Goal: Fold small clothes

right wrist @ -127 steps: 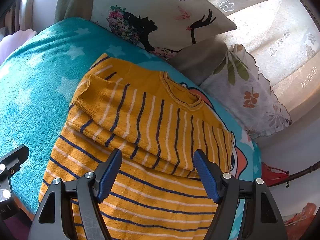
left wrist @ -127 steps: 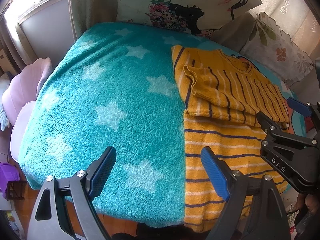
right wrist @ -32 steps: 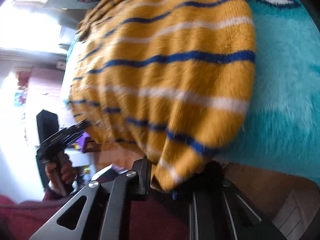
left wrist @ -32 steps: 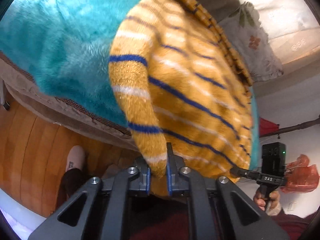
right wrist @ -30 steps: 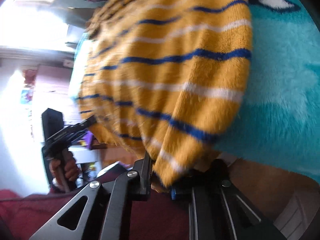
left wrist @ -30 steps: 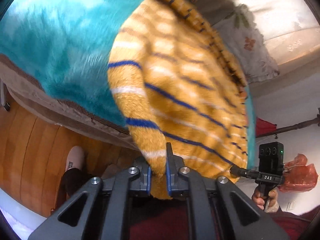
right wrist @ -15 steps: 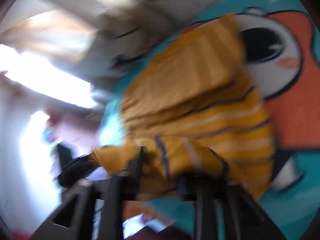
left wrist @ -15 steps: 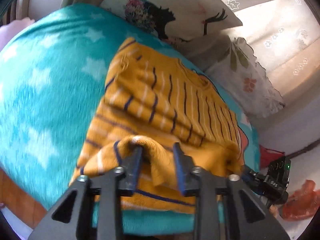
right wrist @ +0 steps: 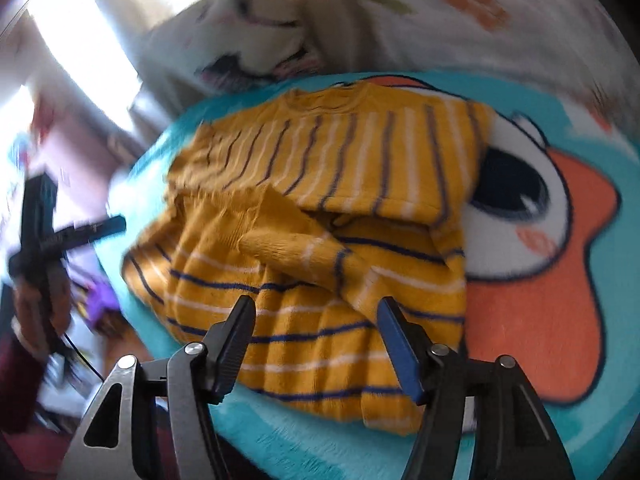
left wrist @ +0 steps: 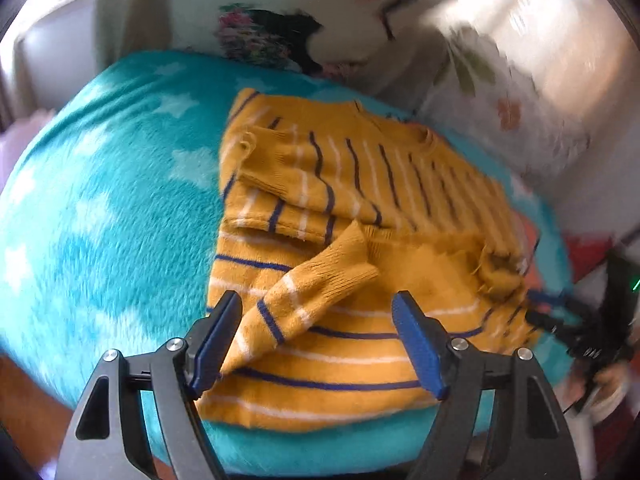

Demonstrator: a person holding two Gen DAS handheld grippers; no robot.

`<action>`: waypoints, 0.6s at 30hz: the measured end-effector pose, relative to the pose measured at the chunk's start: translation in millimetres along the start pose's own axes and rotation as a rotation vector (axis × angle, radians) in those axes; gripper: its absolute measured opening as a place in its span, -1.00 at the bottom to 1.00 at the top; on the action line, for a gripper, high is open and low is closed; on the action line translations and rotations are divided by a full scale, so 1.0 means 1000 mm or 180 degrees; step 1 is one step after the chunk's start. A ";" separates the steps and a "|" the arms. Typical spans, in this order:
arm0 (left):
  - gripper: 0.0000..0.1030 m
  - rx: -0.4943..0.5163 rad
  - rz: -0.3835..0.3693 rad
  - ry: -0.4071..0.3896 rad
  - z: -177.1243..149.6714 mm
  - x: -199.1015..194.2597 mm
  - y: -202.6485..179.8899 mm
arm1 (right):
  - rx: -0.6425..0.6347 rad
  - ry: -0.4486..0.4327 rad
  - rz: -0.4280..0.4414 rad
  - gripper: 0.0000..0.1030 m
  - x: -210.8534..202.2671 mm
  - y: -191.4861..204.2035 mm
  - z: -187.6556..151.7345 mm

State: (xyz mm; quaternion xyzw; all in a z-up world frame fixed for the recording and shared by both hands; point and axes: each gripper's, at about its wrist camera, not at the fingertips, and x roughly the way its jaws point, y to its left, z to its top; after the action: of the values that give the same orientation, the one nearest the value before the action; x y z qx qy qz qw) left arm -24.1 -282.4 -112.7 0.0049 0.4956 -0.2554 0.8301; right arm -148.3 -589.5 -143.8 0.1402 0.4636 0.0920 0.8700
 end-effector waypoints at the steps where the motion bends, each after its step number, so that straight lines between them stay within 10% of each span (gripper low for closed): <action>1: 0.48 0.0153 0.0041 0.0036 0.001 0.006 -0.006 | -0.0183 0.0054 -0.0081 0.34 0.007 0.006 -0.001; 8: 0.48 0.0779 0.0201 0.0303 0.011 0.053 -0.022 | -0.0921 0.0182 -0.0722 0.33 0.061 0.034 0.014; 11: -0.36 0.0555 0.0035 0.0458 0.017 0.063 -0.006 | -0.0830 0.0146 -0.0833 0.31 0.068 0.033 0.027; 12: -0.61 0.0505 -0.0005 0.0449 0.018 0.061 -0.003 | -0.0751 0.0173 -0.0777 0.21 0.069 0.030 0.032; 14: -0.79 0.0347 -0.0162 0.0493 0.023 0.056 0.009 | -0.0569 0.0320 -0.0594 -0.62 0.071 0.022 0.038; 18: -0.83 0.0111 -0.0463 0.0404 0.038 0.030 0.025 | -0.0199 0.0289 -0.0386 -0.83 0.055 0.009 0.049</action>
State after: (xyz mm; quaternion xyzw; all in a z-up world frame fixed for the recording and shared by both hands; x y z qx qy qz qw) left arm 29.1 -282.8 -124.5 -0.0005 0.5418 -0.3228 0.7761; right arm -77.5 -572.9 -157.8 0.0803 0.5071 0.0597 0.8560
